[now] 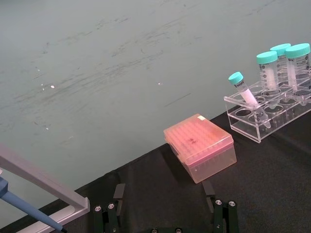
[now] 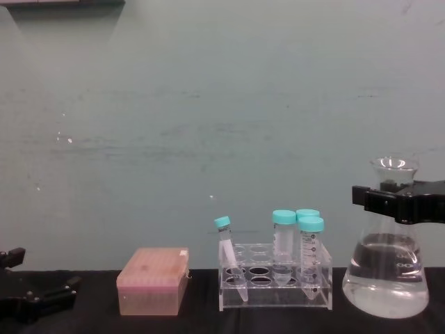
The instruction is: Pick up the beaker with the right gripper, shake it three times, and then put it down.
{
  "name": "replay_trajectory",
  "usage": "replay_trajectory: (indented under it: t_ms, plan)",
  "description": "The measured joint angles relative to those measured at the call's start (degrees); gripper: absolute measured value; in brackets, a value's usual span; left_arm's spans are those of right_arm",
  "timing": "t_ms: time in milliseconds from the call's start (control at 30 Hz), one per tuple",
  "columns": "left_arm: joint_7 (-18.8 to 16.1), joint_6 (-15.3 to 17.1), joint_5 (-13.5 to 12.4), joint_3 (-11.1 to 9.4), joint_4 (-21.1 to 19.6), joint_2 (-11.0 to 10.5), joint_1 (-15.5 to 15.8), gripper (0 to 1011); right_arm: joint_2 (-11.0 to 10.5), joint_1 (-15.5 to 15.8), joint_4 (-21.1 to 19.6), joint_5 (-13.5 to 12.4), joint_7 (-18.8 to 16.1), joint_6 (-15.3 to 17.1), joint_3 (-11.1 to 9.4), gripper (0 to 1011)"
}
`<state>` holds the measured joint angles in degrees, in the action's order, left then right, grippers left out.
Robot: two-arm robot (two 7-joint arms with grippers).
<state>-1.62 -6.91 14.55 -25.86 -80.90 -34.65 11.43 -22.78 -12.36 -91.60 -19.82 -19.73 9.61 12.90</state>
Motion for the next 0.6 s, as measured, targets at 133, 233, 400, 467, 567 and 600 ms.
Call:
replay_trajectory:
  t_ms: [133, 233, 400, 467, 567, 600]
  plan:
    - [0.0, 0.0, 0.0, 0.0, 0.0, 0.0, 0.0, 1000, 0.0, 0.0, 0.0, 0.0, 0.0, 0.0, 0.0, 449]
    - [0.0, 0.0, 0.0, 0.0, 0.0, 0.0, 0.0, 1000, 0.0, 0.0, 0.0, 0.0, 0.0, 0.0, 0.0, 449]
    - [0.0, 0.0, 0.0, 0.0, 0.0, 0.0, 0.0, 1000, 0.0, 0.0, 0.0, 0.0, 0.0, 0.0, 0.0, 449]
    - [0.0, 0.0, 0.0, 0.0, 0.0, 0.0, 0.0, 1000, 0.0, 0.0, 0.0, 0.0, 0.0, 0.0, 0.0, 449]
    - [0.0, 0.0, 0.0, 0.0, 0.0, 0.0, 0.0, 1000, -0.1, -0.1, 0.2, -0.2, -0.1, 0.0, 0.0, 449]
    - [0.0, 0.0, 0.0, 0.0, 0.0, 0.0, 0.0, 1000, -0.2, -0.1, 0.4, -0.5, -0.2, 0.0, 0.0, 449]
